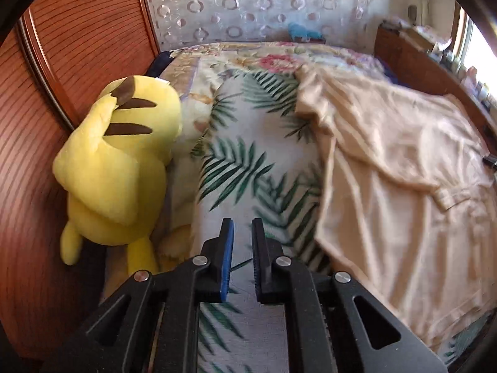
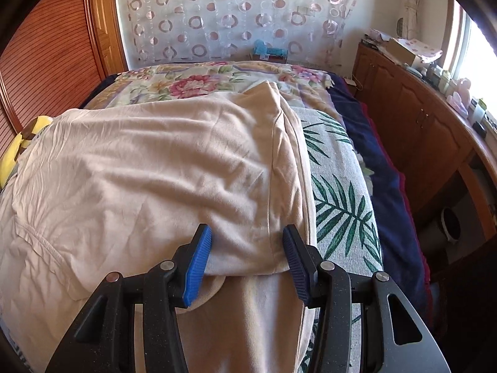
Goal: Fold small clothes
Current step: 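Move both grippers to the new folded edge of the shirt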
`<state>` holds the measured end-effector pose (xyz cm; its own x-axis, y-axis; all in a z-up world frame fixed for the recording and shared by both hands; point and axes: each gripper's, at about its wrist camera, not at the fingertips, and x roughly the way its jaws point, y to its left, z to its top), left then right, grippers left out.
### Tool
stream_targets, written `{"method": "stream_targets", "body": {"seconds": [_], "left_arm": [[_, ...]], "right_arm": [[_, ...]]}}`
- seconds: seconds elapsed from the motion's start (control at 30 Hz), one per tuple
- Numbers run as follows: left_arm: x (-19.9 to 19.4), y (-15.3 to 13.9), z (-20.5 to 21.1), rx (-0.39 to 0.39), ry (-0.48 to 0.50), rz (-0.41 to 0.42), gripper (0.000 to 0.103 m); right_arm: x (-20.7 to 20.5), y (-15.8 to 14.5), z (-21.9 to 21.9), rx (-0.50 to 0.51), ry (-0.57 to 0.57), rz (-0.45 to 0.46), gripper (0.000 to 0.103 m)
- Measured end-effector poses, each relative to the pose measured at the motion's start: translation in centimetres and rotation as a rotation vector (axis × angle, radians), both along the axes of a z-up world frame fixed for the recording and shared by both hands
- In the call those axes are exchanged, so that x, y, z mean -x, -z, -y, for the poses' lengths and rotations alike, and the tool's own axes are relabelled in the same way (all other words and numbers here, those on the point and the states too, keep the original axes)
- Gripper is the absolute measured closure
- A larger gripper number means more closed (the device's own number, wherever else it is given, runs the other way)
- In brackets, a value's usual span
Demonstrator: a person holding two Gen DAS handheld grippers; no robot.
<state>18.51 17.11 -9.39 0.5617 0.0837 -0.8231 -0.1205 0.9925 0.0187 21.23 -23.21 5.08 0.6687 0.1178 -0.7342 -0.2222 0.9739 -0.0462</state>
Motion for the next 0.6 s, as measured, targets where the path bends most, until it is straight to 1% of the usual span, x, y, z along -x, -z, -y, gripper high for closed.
{"method": "stream_targets", "body": {"seconds": [0.03, 0.07, 0.17, 0.27, 0.3, 0.4, 0.43, 0.5, 0.57, 0.6], "left_arm": [[0.0, -0.3, 0.4, 0.030, 0.013, 0.005, 0.087], [0.0, -0.5, 0.7, 0.043, 0.022, 0.005, 0.085], [0.2, -0.6, 2.8, 0.077, 0.052, 0.005, 0.085], [0.4, 0.0, 5.2, 0.082, 0.072, -0.025, 0.085], [0.4, 0.2, 5.8, 0.064, 0.077, -0.034, 0.085], [0.8, 1.4, 7.2, -0.057, 0.080, -0.092, 0.085], [1.4, 1.4, 7.3, -0.092, 0.085, -0.088, 0.085], [2.5, 1.3, 6.7, -0.147, 0.083, -0.111, 0.085], [3.6, 1.3, 5.3, -0.169, 0.064, -0.141, 0.085], [4.0, 1.3, 4.7, -0.166, 0.056, -0.144, 0.085]], "right_arm": [[-0.3, 0.2, 0.0, -0.004, -0.001, -0.001, 0.053], [-0.4, 0.4, 0.1, -0.009, -0.001, 0.000, 0.053], [-0.7, 1.0, 0.4, -0.017, -0.005, 0.015, 0.052], [-0.4, 1.4, -0.3, 0.033, -0.013, 0.037, 0.049], [-0.4, 1.4, -0.6, 0.048, -0.013, 0.042, 0.049], [-0.5, 1.5, -0.4, 0.039, -0.010, 0.040, 0.047], [-0.5, 1.6, -0.2, 0.033, -0.009, 0.038, 0.046], [-0.5, 1.6, -0.1, 0.026, -0.008, 0.037, 0.046], [-0.5, 1.6, -0.1, 0.029, -0.009, 0.037, 0.045], [-0.5, 1.6, -0.1, 0.030, -0.009, 0.037, 0.045]]}}
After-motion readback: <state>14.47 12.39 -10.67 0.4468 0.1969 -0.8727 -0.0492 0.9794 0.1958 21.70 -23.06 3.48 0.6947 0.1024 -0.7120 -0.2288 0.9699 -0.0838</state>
